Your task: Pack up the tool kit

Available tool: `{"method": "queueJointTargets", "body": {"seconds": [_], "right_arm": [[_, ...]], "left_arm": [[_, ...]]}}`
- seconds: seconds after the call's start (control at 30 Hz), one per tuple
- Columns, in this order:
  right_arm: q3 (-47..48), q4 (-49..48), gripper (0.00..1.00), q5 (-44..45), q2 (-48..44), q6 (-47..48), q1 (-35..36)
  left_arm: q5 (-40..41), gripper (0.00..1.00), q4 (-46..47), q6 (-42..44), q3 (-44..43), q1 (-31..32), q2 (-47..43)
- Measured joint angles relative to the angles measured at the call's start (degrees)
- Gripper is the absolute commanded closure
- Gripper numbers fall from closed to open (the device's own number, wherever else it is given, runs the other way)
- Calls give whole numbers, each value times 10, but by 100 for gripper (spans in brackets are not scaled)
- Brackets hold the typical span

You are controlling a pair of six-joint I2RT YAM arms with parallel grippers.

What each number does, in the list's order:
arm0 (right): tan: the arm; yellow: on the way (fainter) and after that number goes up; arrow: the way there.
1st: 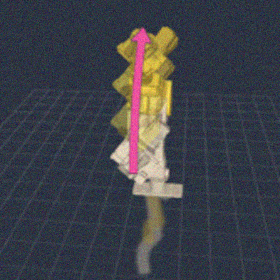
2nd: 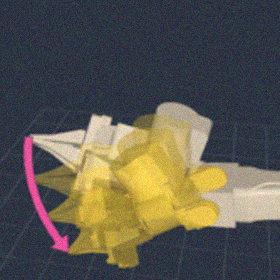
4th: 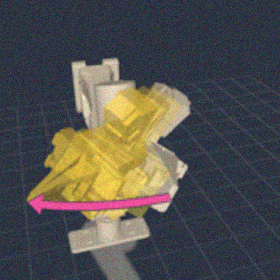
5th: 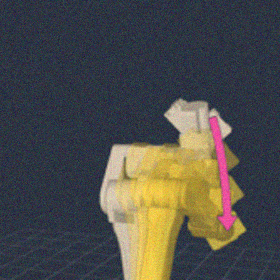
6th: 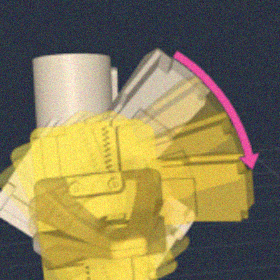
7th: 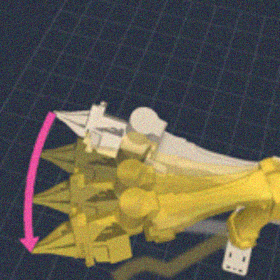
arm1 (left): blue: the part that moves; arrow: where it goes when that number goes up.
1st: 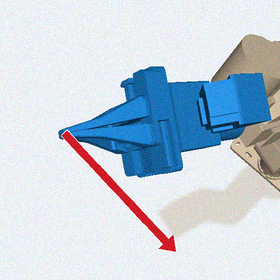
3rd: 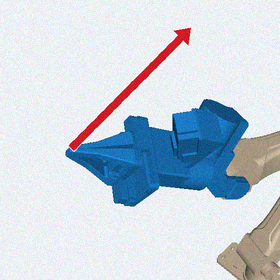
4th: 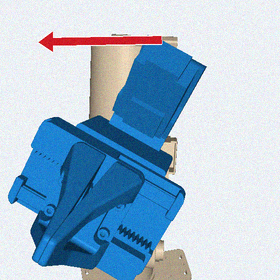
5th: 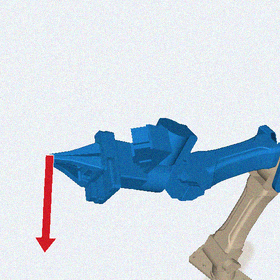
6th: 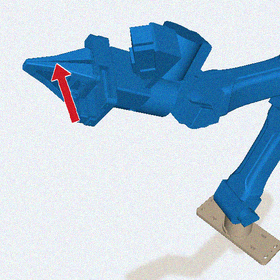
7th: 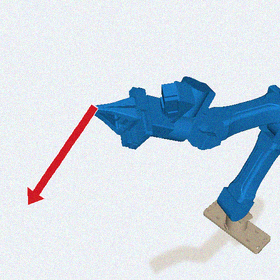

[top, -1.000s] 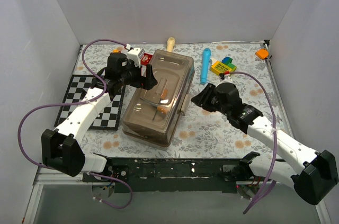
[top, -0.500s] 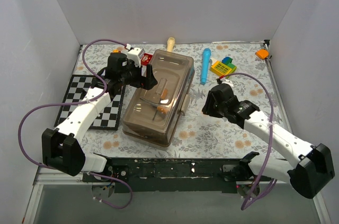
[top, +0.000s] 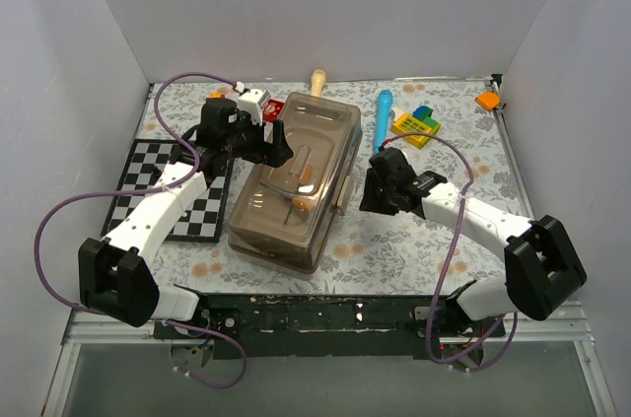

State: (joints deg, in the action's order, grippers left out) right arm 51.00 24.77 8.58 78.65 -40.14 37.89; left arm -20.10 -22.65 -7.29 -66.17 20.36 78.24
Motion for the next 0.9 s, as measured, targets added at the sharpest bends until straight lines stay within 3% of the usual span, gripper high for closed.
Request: {"method": "queueJointTargets", "body": {"seconds": [0.6,0.9], "right_arm": [[-2,-116,57,-40,88,-36,6],[-2,-117,57,-47,99,-61,7]], "left_arm": [[0,17,0,2,-3,1,6],[13,19,1,1,-7,10,12]]}}
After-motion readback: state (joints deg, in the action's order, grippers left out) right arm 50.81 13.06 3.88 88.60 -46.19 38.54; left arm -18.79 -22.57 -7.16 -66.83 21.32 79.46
